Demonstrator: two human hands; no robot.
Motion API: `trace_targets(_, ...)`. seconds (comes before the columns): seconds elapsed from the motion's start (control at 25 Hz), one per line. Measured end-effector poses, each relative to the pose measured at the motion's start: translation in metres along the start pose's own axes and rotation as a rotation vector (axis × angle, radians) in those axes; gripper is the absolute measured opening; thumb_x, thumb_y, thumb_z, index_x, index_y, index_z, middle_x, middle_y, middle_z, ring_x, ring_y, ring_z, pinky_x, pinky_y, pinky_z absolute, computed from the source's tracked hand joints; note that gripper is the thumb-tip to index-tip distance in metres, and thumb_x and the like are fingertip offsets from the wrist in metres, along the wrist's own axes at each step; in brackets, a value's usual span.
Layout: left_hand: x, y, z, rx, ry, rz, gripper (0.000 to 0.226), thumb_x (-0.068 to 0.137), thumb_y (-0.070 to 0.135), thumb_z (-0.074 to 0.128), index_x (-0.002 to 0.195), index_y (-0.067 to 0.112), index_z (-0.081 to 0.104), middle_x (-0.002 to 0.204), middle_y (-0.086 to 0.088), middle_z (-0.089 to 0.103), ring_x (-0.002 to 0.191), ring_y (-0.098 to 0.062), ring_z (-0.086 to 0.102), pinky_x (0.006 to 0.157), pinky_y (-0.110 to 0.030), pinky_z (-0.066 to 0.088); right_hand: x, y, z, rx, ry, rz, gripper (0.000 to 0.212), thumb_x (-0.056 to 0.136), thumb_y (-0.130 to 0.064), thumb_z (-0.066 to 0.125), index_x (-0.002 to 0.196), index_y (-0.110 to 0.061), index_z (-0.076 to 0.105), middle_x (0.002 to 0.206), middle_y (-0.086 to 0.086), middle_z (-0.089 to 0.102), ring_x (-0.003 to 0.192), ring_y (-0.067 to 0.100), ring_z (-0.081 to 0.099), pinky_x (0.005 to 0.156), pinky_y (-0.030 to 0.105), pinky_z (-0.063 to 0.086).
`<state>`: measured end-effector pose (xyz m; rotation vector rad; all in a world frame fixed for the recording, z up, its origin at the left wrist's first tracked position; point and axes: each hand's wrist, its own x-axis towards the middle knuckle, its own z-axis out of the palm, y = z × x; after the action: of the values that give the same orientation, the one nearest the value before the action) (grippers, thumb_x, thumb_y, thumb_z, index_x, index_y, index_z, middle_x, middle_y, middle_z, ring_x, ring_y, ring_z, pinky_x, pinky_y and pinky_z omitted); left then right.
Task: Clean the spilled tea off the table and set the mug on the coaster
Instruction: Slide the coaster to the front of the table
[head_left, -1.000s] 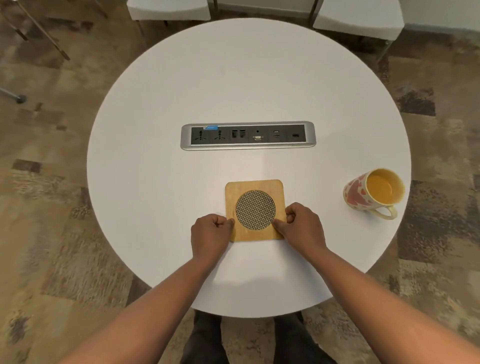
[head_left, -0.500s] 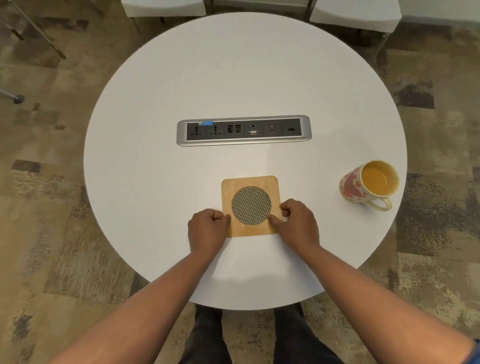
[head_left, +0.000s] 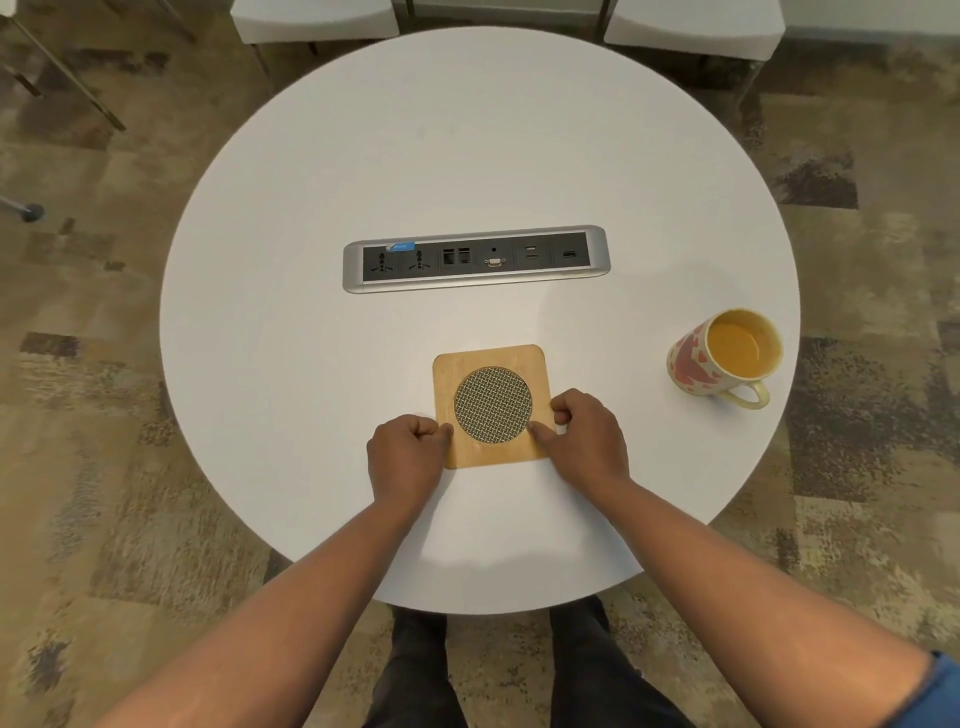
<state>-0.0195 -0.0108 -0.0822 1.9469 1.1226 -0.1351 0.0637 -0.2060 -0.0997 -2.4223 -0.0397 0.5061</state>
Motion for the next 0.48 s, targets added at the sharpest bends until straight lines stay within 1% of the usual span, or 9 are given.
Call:
trace_targets(0.2,0.004,-0.002,0.001,-0.009,-0.012,-0.016,0.012,0.083,0.022,0.078,0.074,0.018,0.071,0.07,0.007,0.069,0.075,-0.018,0.066,0.067,-0.026,0.046,-0.001,0.0,0.001,0.013,0.006,-0.054,0.027,0.08,-0.034,0.075,0.097,-0.019,0.061,0.089,-0.005,0.059,0.084,0.016,0.055,0.07,0.029,0.04)
trace_targets(0.28,0.001,0.002,0.001,-0.017,-0.001,-0.013,0.008,0.079,0.019,0.077,0.083,0.018,0.069,0.079,0.006,0.069,0.08,-0.017,0.065,0.073,-0.028,0.05,-0.003,0.001,-0.003,0.081,0.002,-0.049,0.023,0.085,-0.031,0.071,0.1,-0.017,0.061,0.087,-0.003,0.06,0.081,0.017,0.056,0.071,0.03,0.042)
trace_targets(0.36,-0.003,0.009,0.004,-0.004,0.035,0.059,0.019,0.078,0.014,0.074,0.095,0.02,0.067,0.095,0.005,0.066,0.089,-0.016,0.062,0.08,-0.029,0.049,-0.008,0.007,-0.011,0.246,0.033,0.046,0.015,0.088,-0.029,0.065,0.1,-0.021,0.062,0.083,-0.006,0.063,0.078,0.009,0.059,0.069,0.028,0.044)
trace_targets(0.4,-0.005,0.015,0.008,-0.009,0.035,0.12,0.024,0.079,0.012,0.072,0.1,0.02,0.066,0.1,0.003,0.065,0.09,-0.016,0.062,0.08,-0.026,0.047,-0.011,0.012,-0.017,0.336,0.075,0.113,0.009,0.089,-0.029,0.063,0.097,-0.024,0.062,0.08,-0.009,0.064,0.076,0.004,0.059,0.067,0.026,0.043)
trace_targets(0.48,-0.01,0.036,0.023,-0.044,-0.042,0.229,0.028,0.082,0.009,0.068,0.108,0.021,0.068,0.102,0.003,0.065,0.086,-0.012,0.062,0.077,-0.014,0.046,-0.016,0.031,-0.034,0.468,0.177,0.227,0.006,0.092,-0.028,0.059,0.093,-0.029,0.064,0.08,-0.011,0.064,0.077,0.003,0.06,0.067,0.024,0.043)
